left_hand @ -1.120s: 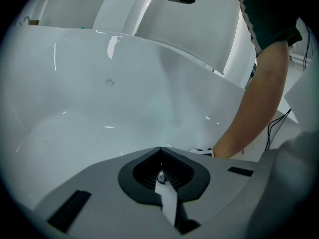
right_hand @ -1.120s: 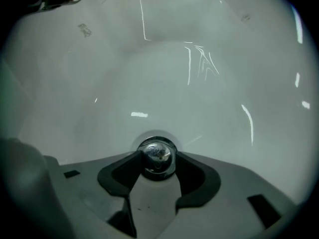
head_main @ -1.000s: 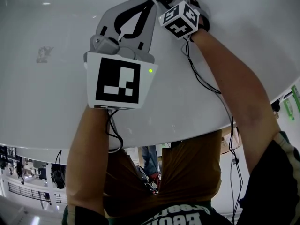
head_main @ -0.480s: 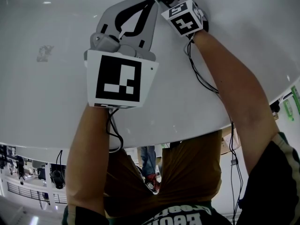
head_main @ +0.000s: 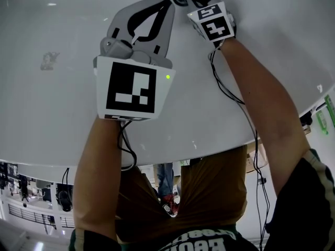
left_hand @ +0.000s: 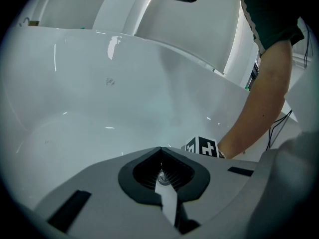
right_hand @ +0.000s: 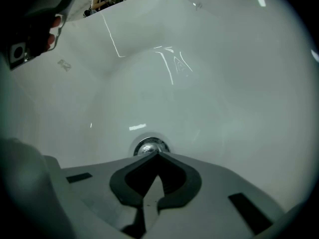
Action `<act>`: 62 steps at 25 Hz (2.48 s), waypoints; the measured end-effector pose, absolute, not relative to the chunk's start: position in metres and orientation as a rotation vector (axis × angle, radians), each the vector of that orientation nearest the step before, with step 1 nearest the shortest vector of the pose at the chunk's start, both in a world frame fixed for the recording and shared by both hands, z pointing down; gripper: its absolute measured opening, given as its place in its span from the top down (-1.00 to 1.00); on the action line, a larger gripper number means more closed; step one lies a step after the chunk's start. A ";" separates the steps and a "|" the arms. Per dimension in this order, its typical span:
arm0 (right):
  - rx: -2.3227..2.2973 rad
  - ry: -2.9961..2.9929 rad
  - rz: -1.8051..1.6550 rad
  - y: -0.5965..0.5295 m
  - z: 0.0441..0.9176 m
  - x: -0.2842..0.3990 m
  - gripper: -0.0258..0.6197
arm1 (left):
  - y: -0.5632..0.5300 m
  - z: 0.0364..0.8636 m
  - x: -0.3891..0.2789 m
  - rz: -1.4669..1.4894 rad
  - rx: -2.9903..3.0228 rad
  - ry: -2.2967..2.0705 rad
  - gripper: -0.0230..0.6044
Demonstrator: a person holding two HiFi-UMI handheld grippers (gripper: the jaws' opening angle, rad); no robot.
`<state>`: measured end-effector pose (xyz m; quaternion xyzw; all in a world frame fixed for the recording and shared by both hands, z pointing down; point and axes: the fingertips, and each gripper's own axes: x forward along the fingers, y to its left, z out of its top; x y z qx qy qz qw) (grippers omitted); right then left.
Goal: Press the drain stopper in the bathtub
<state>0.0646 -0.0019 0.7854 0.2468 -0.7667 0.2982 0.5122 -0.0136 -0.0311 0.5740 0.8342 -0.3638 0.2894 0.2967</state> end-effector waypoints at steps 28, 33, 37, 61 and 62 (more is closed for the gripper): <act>0.558 -1.963 0.678 -0.006 0.663 0.051 0.88 | -0.019 0.517 0.010 0.849 2.294 -0.869 0.91; 0.542 -1.999 0.626 -0.008 0.616 0.052 0.88 | -0.016 0.487 0.012 0.870 2.312 -0.874 0.91; 0.550 -2.033 0.603 -0.008 0.577 0.051 0.88 | -0.017 0.463 0.006 0.875 2.322 -0.899 0.91; 0.804 -2.248 0.560 0.005 0.300 0.054 0.88 | -0.008 0.261 0.006 0.881 2.480 -0.933 0.91; 0.811 -2.260 0.550 0.006 0.287 0.053 0.88 | -0.008 0.251 0.006 0.879 2.490 -0.935 0.91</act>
